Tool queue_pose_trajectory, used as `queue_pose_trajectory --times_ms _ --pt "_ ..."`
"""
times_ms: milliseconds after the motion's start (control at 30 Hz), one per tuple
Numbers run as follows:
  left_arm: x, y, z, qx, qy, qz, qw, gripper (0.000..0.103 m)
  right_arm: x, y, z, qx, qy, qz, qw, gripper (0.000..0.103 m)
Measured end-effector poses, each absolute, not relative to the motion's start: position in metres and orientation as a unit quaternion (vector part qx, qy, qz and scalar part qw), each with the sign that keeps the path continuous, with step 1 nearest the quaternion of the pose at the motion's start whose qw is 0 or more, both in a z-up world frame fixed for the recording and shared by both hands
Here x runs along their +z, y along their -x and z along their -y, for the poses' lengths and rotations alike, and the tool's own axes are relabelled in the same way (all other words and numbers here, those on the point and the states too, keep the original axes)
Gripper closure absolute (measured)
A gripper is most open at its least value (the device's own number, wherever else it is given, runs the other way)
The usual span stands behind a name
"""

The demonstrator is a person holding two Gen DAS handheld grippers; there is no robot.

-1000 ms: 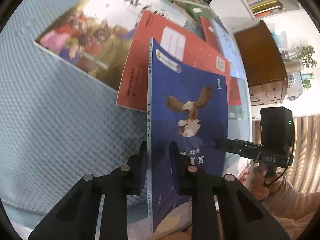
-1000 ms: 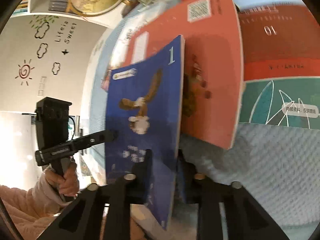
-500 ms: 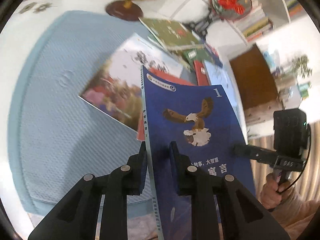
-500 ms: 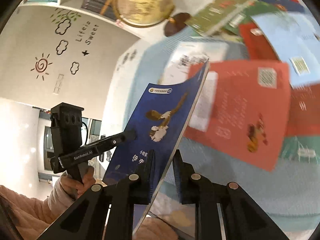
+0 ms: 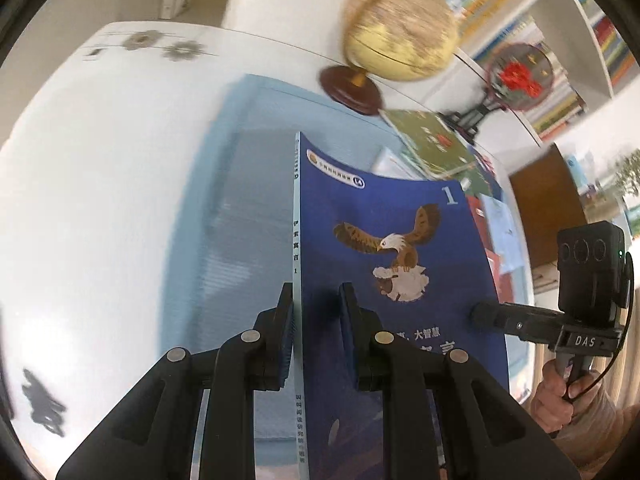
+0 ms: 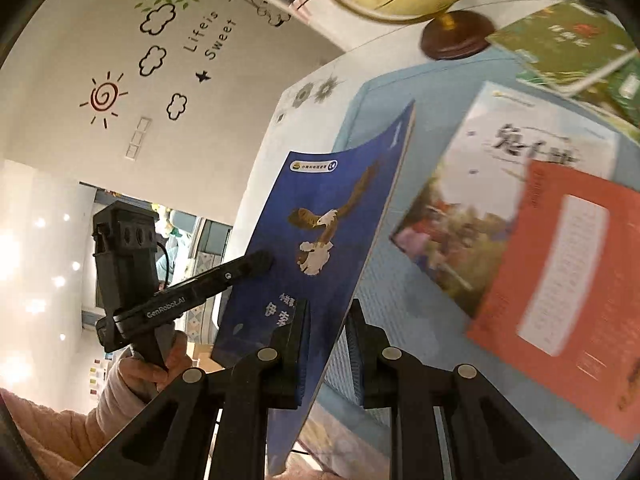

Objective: Organize books

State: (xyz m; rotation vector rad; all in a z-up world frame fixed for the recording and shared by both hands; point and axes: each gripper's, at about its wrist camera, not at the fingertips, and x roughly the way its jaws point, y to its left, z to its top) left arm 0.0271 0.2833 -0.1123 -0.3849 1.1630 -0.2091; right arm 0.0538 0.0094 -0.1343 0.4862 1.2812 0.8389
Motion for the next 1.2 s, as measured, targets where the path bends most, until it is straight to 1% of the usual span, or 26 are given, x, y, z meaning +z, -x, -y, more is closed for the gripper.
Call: queue_pose_trajectory --times_ms 133,333,433,600,733,833,1133,1200 --pt "-0.133 -0.032 -0.309 -0.077 0.176 -0.557 0.808 0.086 -0.150 -0.060 -0.041 0.382 -0.211 -0.585 0.684 0.085" --pt "-0.173 -0.040 -0.328 -0.058 0.174 -0.585 0.790 0.086 -0.186 -0.068 -0.075 0.364 -0.197 -0.611 0.675 0.085" --pt "-0.188 -0.039 -0.330 -0.054 0.170 -0.598 0.781 0.084 -0.203 -0.071 -0.082 0.350 -0.188 -0.624 0.673 0.085" --pt "-0.205 -0.040 -0.323 -0.024 0.118 -0.628 0.769 0.083 -0.224 -0.072 -0.088 0.321 -0.169 -0.644 0.674 0.084" --pt "-0.204 -0.041 -0.325 -0.017 0.116 -0.625 0.772 0.082 -0.231 -0.073 -0.088 0.313 -0.169 -0.652 0.670 0.084" --pt "-0.204 -0.043 -0.321 -0.007 0.098 -0.624 0.775 0.079 -0.235 -0.071 -0.099 0.310 -0.156 -0.657 0.669 0.084" --pt "-0.194 -0.042 -0.320 0.037 0.052 -0.633 0.771 0.077 -0.236 -0.069 -0.108 0.291 -0.139 -0.673 0.666 0.083" --pt "-0.183 -0.041 -0.320 0.043 0.051 -0.624 0.779 0.071 -0.233 -0.069 -0.110 0.283 -0.128 -0.680 0.664 0.078"
